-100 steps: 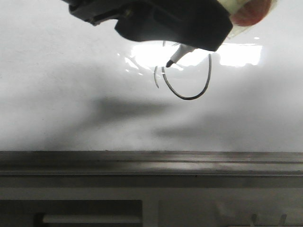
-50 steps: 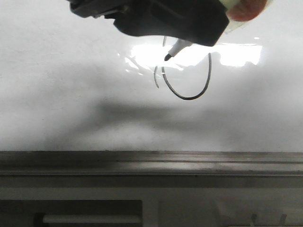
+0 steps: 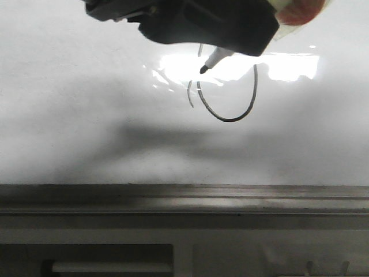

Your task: Write number 6 on whiteboard

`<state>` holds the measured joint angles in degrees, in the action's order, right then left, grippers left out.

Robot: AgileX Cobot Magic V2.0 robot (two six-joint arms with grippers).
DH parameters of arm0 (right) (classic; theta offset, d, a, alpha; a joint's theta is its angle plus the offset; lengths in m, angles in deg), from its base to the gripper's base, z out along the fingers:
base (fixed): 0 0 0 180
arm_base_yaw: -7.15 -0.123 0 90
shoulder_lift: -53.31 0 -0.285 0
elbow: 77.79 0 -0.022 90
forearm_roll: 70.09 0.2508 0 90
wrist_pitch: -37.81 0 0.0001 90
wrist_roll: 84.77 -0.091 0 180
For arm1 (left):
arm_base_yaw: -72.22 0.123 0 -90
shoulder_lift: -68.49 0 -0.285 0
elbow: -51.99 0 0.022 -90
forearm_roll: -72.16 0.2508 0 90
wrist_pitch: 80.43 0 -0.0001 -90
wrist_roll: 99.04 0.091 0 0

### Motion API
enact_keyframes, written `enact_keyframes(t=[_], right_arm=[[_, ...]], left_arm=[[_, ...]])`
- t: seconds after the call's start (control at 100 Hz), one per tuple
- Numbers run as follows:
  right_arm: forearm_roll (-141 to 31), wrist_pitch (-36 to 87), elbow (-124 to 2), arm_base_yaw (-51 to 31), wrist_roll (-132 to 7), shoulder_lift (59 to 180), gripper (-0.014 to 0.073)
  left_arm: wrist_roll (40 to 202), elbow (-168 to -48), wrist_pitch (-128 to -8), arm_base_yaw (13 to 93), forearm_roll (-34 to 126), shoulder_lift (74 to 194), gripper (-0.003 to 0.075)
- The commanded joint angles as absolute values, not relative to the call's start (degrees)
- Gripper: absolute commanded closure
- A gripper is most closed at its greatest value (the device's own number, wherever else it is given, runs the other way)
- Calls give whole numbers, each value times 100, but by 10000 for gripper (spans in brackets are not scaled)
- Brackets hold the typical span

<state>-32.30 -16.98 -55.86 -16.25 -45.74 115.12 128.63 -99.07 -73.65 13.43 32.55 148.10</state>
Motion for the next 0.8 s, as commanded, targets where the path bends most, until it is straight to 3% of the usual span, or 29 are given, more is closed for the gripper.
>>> enact_keyframes(t=[0.0, 0.1, 0.24, 0.47, 0.56, 0.71, 0.79], right_arm=[[-2835, -1719, -5774, -1613, -4506, 11489, 639], [-2835, -1719, -5774, -1613, -4506, 11499, 639], [-2813, -1758, -5774, -1613, -4506, 11607, 639], [-2741, -1716, -5774, -1613, -4490, 11700, 626], [-2715, -1709, -5774, -1613, -4424, 11700, 509], [-2700, -1589, -5774, -1613, -4424, 11690, 154], [-2740, -1444, -5774, -1613, -4424, 11609, 103]], left_arm=[[12856, -10114, -7852, 1318, 3218, 14714, 545], [12856, -10114, -7852, 1318, 3218, 14714, 589], [12856, -10114, -7852, 1318, 3218, 14714, 739], [12856, -10114, -7852, 1318, 3218, 14714, 741], [12856, -10114, -7852, 1318, 3218, 14714, 741], [12845, -10114, -7912, 1318, 3203, 14688, 741], [12829, -10114, -7916, 1385, 3041, 14616, 741]])
